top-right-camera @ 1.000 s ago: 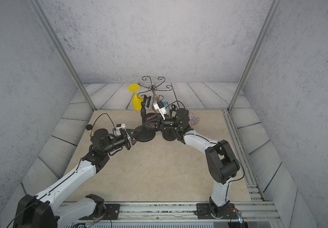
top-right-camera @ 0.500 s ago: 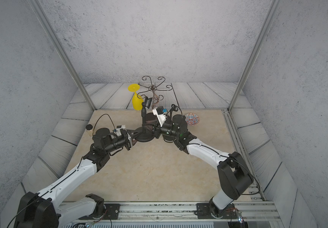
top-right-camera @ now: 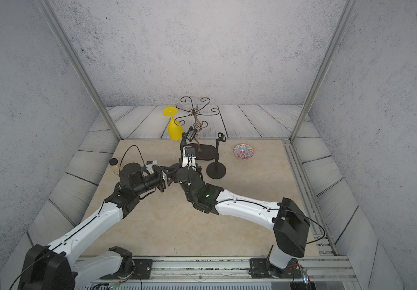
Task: Assemble a microphone stand
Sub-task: Screw the microphone stand pole into the microphone stand base.
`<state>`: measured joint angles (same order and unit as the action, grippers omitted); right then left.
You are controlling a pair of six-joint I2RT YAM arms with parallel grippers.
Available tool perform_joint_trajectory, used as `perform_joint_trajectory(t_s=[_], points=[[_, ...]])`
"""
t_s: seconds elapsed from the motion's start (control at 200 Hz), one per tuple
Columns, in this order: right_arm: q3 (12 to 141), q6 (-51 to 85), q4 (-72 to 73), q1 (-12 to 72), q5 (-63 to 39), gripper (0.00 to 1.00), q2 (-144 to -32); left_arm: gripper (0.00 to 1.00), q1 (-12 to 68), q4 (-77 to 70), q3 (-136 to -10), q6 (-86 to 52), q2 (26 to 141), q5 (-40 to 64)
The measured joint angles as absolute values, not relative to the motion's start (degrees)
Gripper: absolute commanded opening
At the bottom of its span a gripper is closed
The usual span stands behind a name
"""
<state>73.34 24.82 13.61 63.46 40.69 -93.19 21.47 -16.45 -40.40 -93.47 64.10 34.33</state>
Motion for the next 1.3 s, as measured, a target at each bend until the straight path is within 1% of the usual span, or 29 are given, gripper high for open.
perform_joint_trajectory(t_s=[0.025, 0.085, 0.14, 0.19, 0.21, 0.215, 0.325, 0.425, 0.575, 0.661, 0.711, 0.776, 0.826, 0.886, 1.081, 1.201, 1.301], points=[[73.03, 24.18, 13.72, 63.55, 40.82, 0.20, -92.82, 0.00, 21.56, -16.45, -40.40, -93.27, 64.03, 34.44], [71.13, 21.93, 14.63, 63.59, 40.49, 0.50, -91.22, 0.00, 21.65, -16.51, -40.40, -92.84, 63.83, 34.85], [68.51, 19.42, 14.92, 63.61, 39.68, 0.71, -89.08, 0.00, 21.82, -16.93, -40.49, -92.62, 63.57, 34.96], [65.95, 16.73, 15.09, 63.64, 38.22, 0.92, -86.80, 0.00, 21.82, -17.15, -40.69, -92.53, 63.24, 34.92], [65.06, 15.81, 15.09, 63.64, 37.71, 0.99, -85.95, 0.00, 21.82, -17.39, -40.71, -92.51, 63.11, 34.92], [64.93, 15.68, 15.09, 63.64, 37.50, 1.00, -85.78, 0.00, 21.82, -17.39, -40.73, -92.51, 63.09, 34.92], [61.63, 11.29, 15.11, 63.13, 31.33, 0.99, -81.17, 0.00, 21.82, -18.65, -40.93, -92.36, 62.76, 34.92], [61.21, 9.41, 14.35, 62.08, 24.77, 0.99, -78.02, 0.00, 21.80, -19.05, -40.99, -92.33, 62.54, 34.92], [62.04, 8.29, 11.40, 57.23, 9.96, 1.00, -75.44, 0.00, 21.76, -19.07, -40.99, -92.33, 62.26, 34.92], [63.07, 7.22, 8.91, 54.39, 1.83, 0.88, -75.44, 0.00, 21.76, -19.09, -40.99, -92.36, 62.11, 34.98], [63.48, 6.57, 7.66, 52.82, -2.09, 0.76, -75.44, 0.00, 21.76, -19.09, -40.99, -92.36, 62.00, 34.98], [64.03, 5.54, 6.13, 51.40, -5.98, 0.64, -75.44, 0.00, 21.76, -19.09, -40.99, -92.36, 61.78, 35.00], [64.42, 5.21, 5.32, 50.11, -8.84, 0.60, -75.46, 0.00, 21.76, -19.09, -40.99, -92.38, 61.52, 35.03], [64.73, 5.06, 4.93, 48.47, -12.40, 0.57, -75.50, 0.00, 21.76, -19.11, -40.99, -92.40, 61.17, 35.18], [65.23, 5.04, 6.02, 42.11, -22.90, 0.57, -76.99, 0.00, 21.76, -19.53, -40.99, -93.01, 60.53, 35.66], [67.35, 4.91, 6.22, 40.71, -27.81, 0.56, -79.81, 0.00, 21.76, -19.64, -40.99, -93.32, 60.31, 35.86], [69.43, 4.89, 6.42, 40.18, -31.03, 0.53, -82.24, 0.00, 21.76, -19.77, -40.99, -93.69, 60.31, 35.90]])
